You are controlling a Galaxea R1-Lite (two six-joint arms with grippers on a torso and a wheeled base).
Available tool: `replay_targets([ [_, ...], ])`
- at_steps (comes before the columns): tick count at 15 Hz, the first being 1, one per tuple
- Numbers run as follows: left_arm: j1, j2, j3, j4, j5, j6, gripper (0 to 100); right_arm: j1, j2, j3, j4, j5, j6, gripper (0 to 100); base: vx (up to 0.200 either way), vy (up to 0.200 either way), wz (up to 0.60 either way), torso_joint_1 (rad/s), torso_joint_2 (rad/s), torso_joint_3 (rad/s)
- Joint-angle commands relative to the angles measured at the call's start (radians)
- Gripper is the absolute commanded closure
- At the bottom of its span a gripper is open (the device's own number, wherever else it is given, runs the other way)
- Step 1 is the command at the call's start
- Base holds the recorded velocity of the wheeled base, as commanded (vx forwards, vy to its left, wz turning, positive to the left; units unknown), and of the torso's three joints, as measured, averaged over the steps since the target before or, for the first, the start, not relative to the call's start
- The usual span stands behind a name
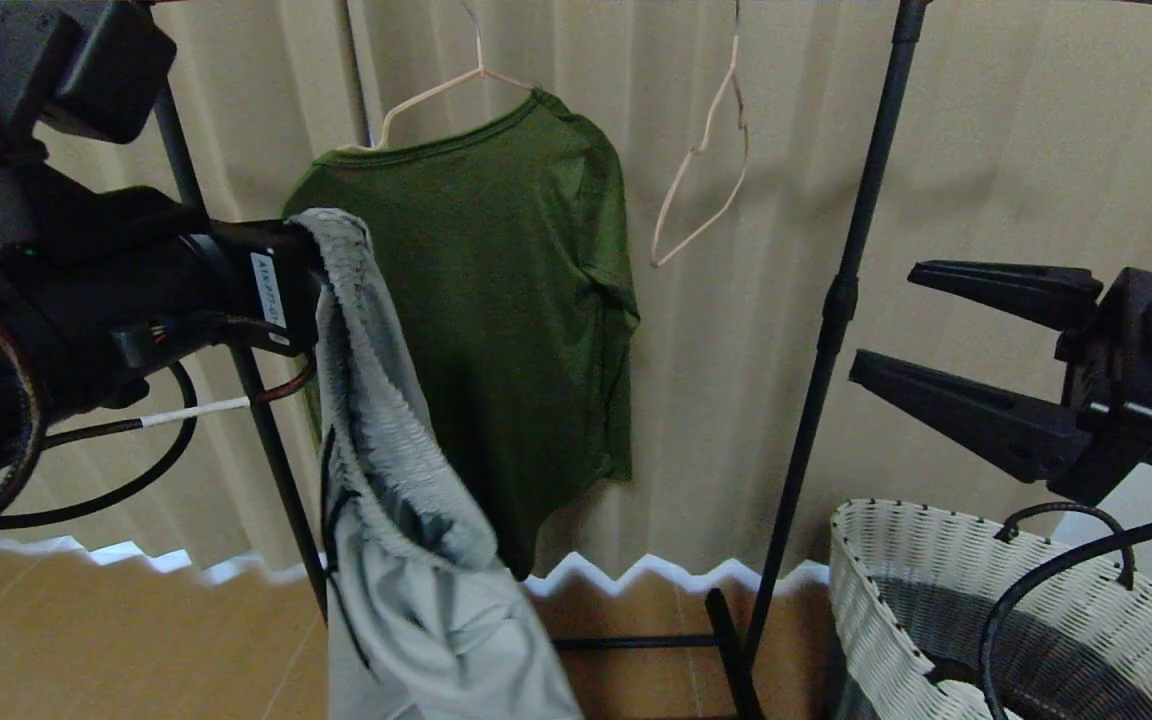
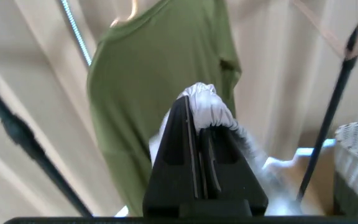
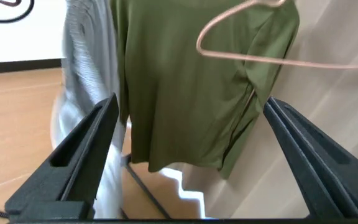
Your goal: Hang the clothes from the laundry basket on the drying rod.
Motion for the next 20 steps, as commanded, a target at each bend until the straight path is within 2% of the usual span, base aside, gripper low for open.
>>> replay_targets([
  [1, 0.022, -0.021, 0.052, 0.000, -0.001, 0.001, 100, -0.004, -0.005, 0.033, 0.001, -0.009, -0.003, 0, 0.000, 0.000, 0.00, 0.000, 0.00, 0.000],
  [2, 0.039, -0.042, 0.092, 0.000, -0.006, 0.003, 100, -0.018, -0.016, 0.065, 0.001, -0.023, -0.007, 0, 0.000, 0.000, 0.00, 0.000, 0.00, 0.000],
  [5, 0.108, -0.131, 0.199, 0.000, -0.027, 0.001, 100, -0.059, -0.047, 0.139, 0.000, -0.143, -0.026, 0, 0.000, 0.000, 0.00, 0.000, 0.00, 0.000],
  [6, 0.171, -0.187, 0.254, 0.000, -0.090, -0.001, 100, -0.076, -0.073, 0.173, -0.009, -0.184, -0.030, 0, 0.000, 0.000, 0.00, 0.000, 0.00, 0.000],
  [8, 0.326, -0.292, 0.363, 0.005, -0.273, -0.001, 100, -0.111, -0.107, 0.266, -0.092, -0.187, -0.030, 0, 0.000, 0.000, 0.00, 0.000, 0.00, 0.000],
  [10, 0.473, -0.331, 0.440, -0.002, -0.428, -0.002, 100, -0.156, -0.097, 0.366, -0.209, -0.186, -0.023, 0, 0.000, 0.000, 0.00, 0.000, 0.00, 0.000],
  [13, 0.643, -0.318, 0.480, -0.032, -0.570, -0.019, 100, -0.263, -0.038, 0.438, -0.345, -0.181, -0.022, 0, 0.000, 0.000, 0.00, 0.000, 0.00, 0.000],
  [17, 0.662, -0.303, 0.495, -0.115, -0.580, -0.024, 100, -0.295, 0.027, 0.417, -0.410, -0.182, -0.028, 0, 0.000, 0.000, 0.00, 0.000, 0.00, 0.000],
  [20, 0.600, -0.285, 0.506, -0.118, -0.580, -0.014, 100, -0.295, 0.048, 0.398, -0.410, -0.189, -0.030, 0, 0.000, 0.000, 0.00, 0.000, 0.00, 0.000],
])
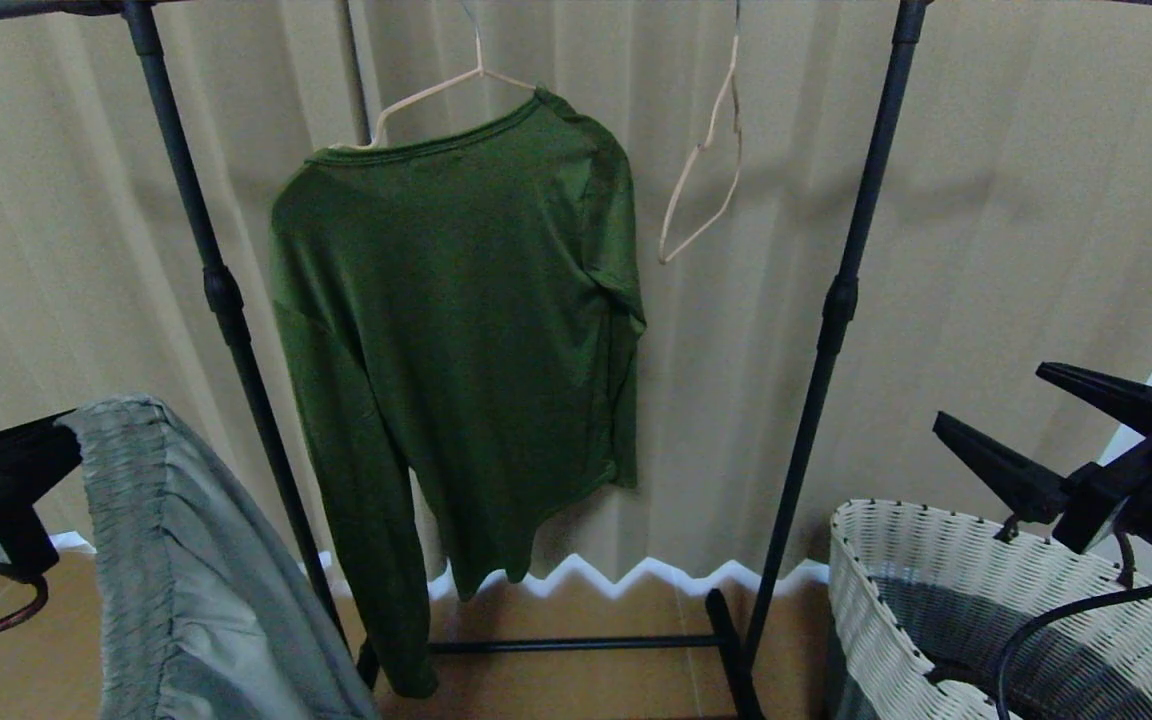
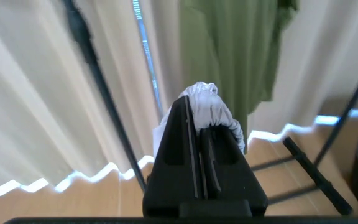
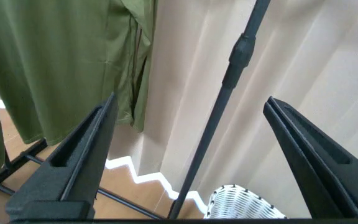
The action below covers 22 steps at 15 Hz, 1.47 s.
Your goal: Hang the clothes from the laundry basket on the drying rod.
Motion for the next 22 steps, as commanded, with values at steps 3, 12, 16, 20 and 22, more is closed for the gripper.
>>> replay_targets([
  [3, -0.024, 0.009, 0.021, -0.010, 0.001, 0.001, 100, -0.038, 0.010, 0.019, -0.001, 0.000, 0.004, 0, 0.000, 0.000, 0.00, 0.000, 0.00, 0.000],
  [12, -0.040, -0.001, 0.028, -0.013, 0.001, 0.010, 100, -0.055, -0.019, 0.080, -0.003, 0.000, 0.006, 0, 0.000, 0.000, 0.00, 0.000, 0.00, 0.000],
  [16, -0.040, -0.001, 0.030, -0.013, 0.001, 0.010, 100, -0.056, -0.024, 0.076, -0.003, 0.000, 0.006, 0, 0.000, 0.000, 0.00, 0.000, 0.00, 0.000],
  [20, -0.040, -0.010, 0.030, -0.013, 0.001, 0.010, 100, -0.056, -0.025, 0.066, -0.003, 0.000, 0.006, 0, 0.000, 0.000, 0.00, 0.031, -0.16, -0.148],
  [22, -0.040, -0.011, 0.030, -0.013, 0.001, 0.010, 100, -0.056, -0.025, 0.062, -0.001, 0.000, 0.006, 0, 0.000, 0.000, 0.00, 0.088, -0.23, -0.322],
])
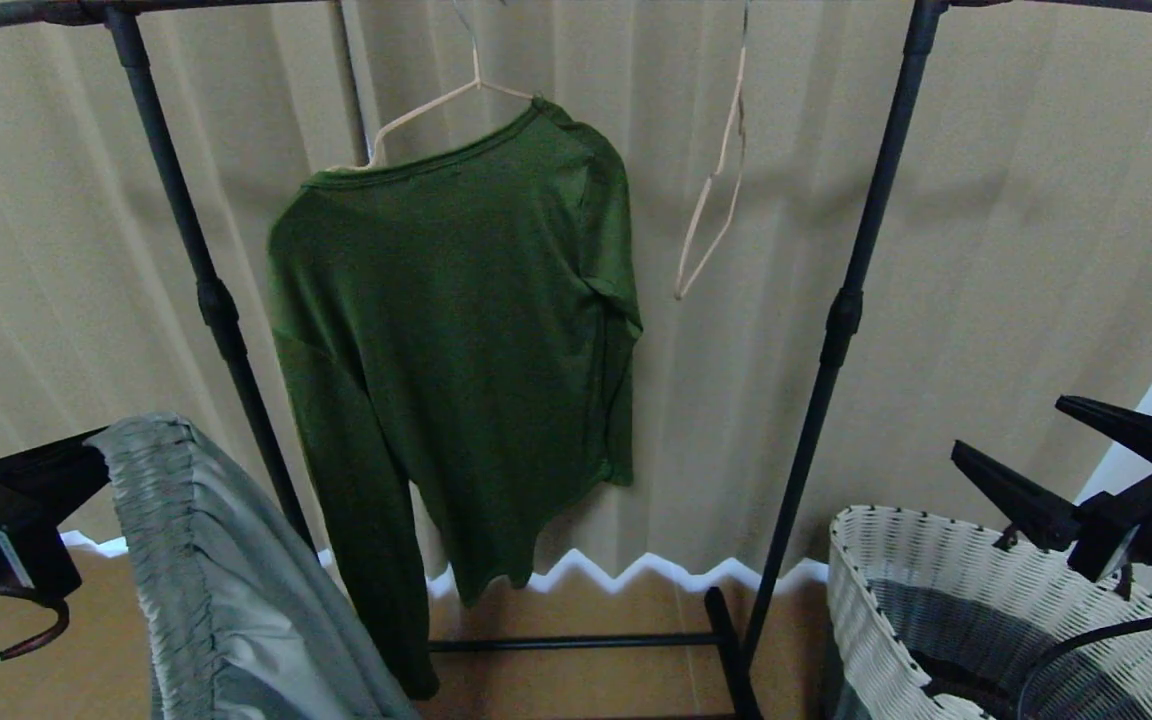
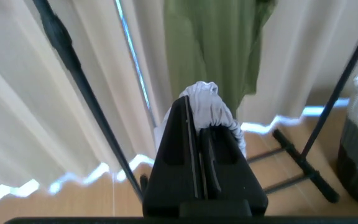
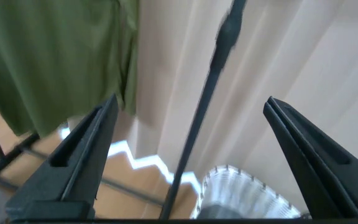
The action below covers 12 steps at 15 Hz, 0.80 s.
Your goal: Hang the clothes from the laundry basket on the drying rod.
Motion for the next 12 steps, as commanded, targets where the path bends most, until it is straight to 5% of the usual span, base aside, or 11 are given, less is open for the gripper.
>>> replay_targets([
  [1, 0.000, -0.002, 0.000, -0.004, 0.000, 0.000, 100, 0.001, -0.001, 0.000, -0.004, 0.001, -0.002, 0, 0.000, 0.000, 0.00, 0.129, -0.57, -0.330],
  [12, 0.000, -0.013, 0.005, -0.004, 0.000, 0.014, 100, 0.001, -0.001, 0.001, -0.002, 0.001, -0.002, 0, 0.000, 0.000, 0.00, 0.155, -0.49, -0.304],
])
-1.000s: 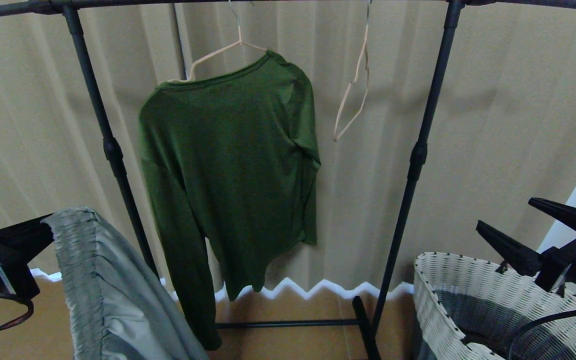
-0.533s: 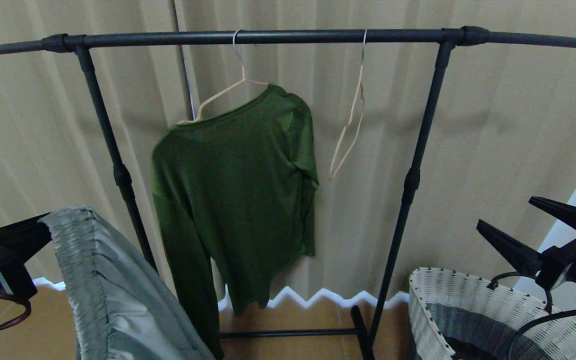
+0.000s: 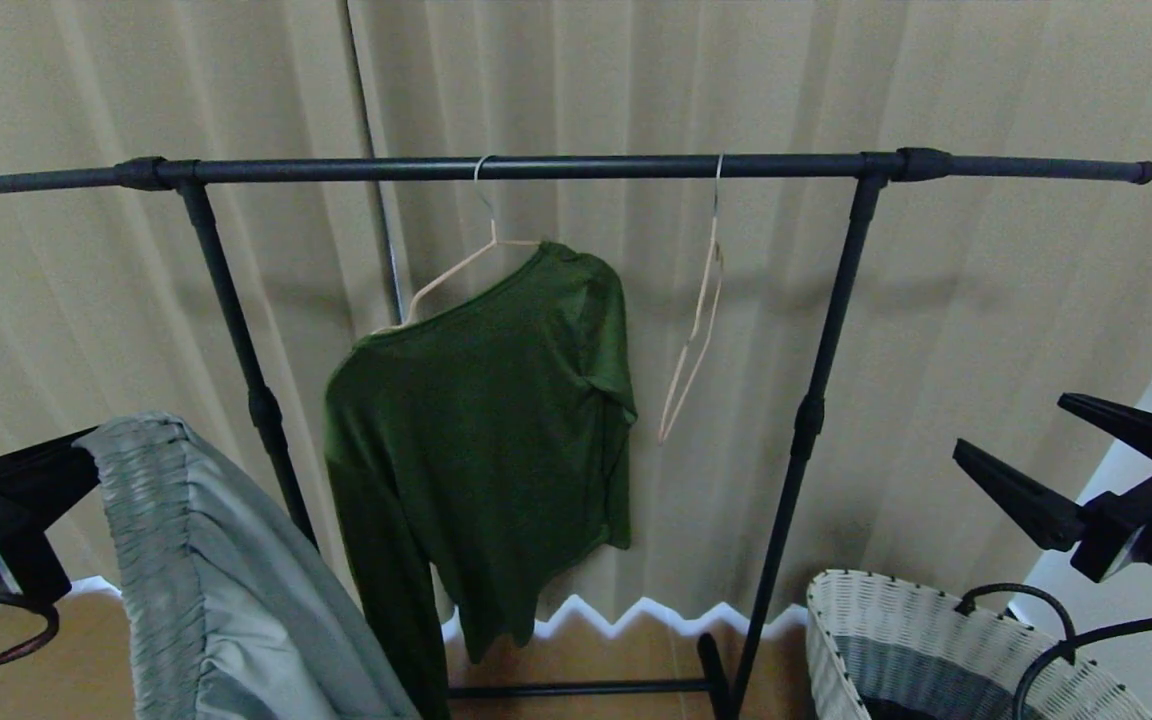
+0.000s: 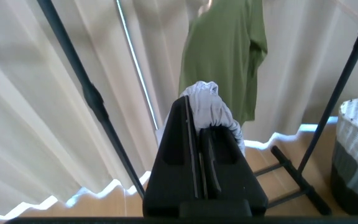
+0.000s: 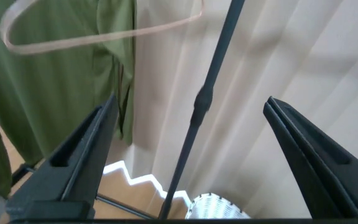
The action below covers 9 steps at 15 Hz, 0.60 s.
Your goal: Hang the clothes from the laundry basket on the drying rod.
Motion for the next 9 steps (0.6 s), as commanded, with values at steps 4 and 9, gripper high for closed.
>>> replay_targets([
  [4, 0.000, 0.002, 0.001, -0.001, 0.000, 0.000, 100, -0.007, -0.010, -0.002, 0.000, 0.001, -0.002, 0, 0.000, 0.000, 0.00, 0.200, -0.50, -0.293],
  [9, 0.002, -0.003, 0.014, -0.001, 0.000, 0.017, 100, -0.101, -0.012, -0.040, 0.021, 0.001, -0.005, 0, 0.000, 0.000, 0.00, 0.235, -0.52, -0.295],
])
